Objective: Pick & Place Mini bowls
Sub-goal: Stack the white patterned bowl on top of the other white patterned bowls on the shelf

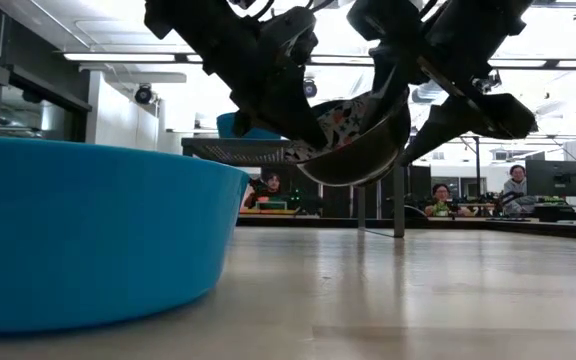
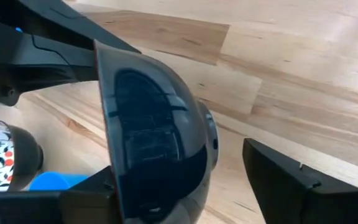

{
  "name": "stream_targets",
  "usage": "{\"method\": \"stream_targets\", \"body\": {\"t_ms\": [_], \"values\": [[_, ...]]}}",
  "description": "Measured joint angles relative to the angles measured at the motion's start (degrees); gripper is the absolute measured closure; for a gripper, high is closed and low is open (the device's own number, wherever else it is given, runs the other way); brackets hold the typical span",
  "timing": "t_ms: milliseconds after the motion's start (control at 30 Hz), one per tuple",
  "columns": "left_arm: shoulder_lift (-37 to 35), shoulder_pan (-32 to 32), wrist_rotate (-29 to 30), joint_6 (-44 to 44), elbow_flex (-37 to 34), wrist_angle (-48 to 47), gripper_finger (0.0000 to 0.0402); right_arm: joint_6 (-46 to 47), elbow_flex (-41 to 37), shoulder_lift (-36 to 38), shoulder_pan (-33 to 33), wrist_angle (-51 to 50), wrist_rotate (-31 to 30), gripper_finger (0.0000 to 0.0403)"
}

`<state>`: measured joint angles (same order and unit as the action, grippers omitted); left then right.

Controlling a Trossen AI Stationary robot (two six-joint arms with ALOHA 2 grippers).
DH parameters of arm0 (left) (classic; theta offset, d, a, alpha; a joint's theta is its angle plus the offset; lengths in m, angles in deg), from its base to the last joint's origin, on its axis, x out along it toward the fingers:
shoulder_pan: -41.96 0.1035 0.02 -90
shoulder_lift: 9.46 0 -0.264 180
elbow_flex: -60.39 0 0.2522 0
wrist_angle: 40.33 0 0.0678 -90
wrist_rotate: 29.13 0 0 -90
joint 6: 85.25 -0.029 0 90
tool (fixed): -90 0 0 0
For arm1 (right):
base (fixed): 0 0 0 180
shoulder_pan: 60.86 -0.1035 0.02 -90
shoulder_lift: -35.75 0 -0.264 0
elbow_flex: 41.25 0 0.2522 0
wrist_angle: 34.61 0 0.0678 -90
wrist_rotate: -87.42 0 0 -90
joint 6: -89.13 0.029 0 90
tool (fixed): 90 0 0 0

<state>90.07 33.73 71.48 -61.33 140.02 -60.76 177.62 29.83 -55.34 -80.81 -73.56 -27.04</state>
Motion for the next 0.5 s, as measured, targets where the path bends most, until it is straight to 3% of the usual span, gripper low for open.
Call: {"method": "stream_targets", "body": {"t_ms": [200,500], "values": [[0.0,0.1,-1.1,-1.0,0.0,-0.2,0.0399,0.0,0.1,0.0,0.9,0.2,2.7,0.0238],[-0.3,0.1,-0.8,-1.3,0.5,0.9,0.0400,-0.2,-0.3,-0.2,2.4,-0.5,6.8,0.0375]]}}
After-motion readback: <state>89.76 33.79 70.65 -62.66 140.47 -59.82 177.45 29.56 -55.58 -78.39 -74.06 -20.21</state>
